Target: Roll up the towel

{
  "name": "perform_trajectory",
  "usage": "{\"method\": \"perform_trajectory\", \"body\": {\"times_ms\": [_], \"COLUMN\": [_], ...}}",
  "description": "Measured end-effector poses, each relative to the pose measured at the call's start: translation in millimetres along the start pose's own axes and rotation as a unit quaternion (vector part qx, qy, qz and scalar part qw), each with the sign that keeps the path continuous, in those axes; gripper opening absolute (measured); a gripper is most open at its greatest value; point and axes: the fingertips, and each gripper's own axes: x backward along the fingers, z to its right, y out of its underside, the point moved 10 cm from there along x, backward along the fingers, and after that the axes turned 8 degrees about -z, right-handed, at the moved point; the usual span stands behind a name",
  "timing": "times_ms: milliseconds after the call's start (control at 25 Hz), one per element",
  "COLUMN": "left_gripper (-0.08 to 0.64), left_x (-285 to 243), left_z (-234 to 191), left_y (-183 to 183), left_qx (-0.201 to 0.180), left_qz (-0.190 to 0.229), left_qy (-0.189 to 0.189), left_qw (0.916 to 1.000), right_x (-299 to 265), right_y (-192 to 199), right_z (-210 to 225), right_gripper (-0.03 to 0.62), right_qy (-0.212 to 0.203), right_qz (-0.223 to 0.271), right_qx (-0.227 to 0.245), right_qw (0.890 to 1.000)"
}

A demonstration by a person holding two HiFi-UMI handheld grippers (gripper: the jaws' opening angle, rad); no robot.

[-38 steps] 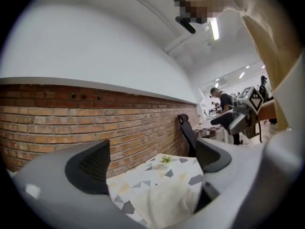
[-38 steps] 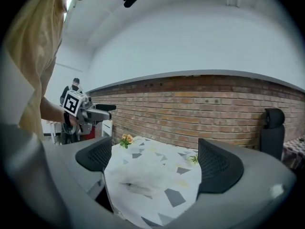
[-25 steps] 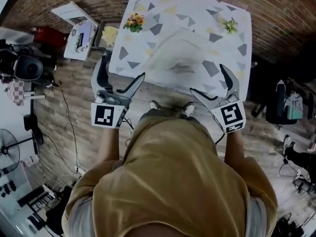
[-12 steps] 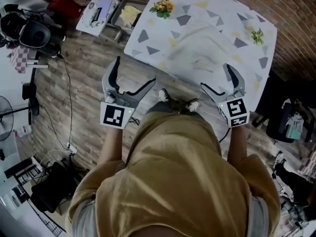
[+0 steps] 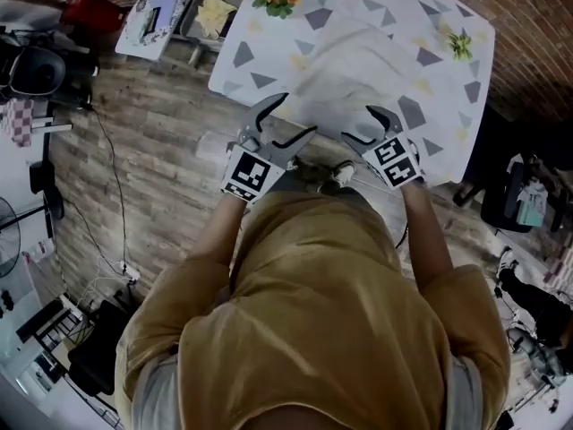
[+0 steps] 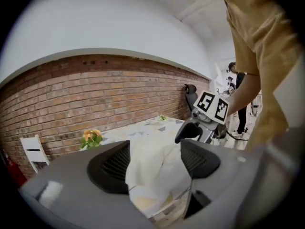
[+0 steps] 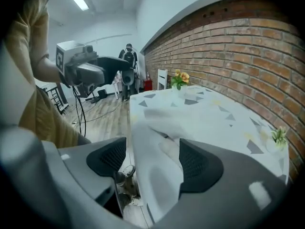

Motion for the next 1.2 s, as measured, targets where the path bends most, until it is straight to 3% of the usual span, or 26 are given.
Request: {"method": "perform_trajectory", "body": {"times_ms": [240, 720, 840, 1040, 1200], "left_gripper": [0.349, 0.348, 0.348, 0.348, 0.335], "left_x": [-57.2, -61.6, -62.9, -69.4, -77.0], "left_z": [7.6, 10.4, 9.4, 8.1, 10.0], "left_y": [35.2, 48.2, 52.8, 66.7, 68.3], "left_qx": [0.005, 0.024, 0.026, 0.020, -0.018], "left_qz": [-0.068, -0.071, -0.074, -0.102, -0.108], "left_qy": [0.050, 0.075, 0.080, 0.092, 0.107], "left_qw": [0.9964, 0.9944, 0.9937, 0.9903, 0.9882], "right_x": [-34.9, -68.8, -71.6, -78.6, -79.1], "right_y": [5.7, -3.2, -6.4, -13.9, -17.1], "right_z": [22.6, 23.5, 17.0, 2.0, -8.9], "right_gripper": [0.256, 0.250, 0.137, 0.065, 0.051], "right_qy": [0.023, -0.001, 0.007, 0.007, -0.006], "right_qz": [-0.052, -0.082, -0.079, -0.073, -0.068], "right_qx": [-0.013, -0.041, -0.044, -0.053, -0.061], "right_qw": [0.998, 0.996, 0.996, 0.996, 0.996]}}
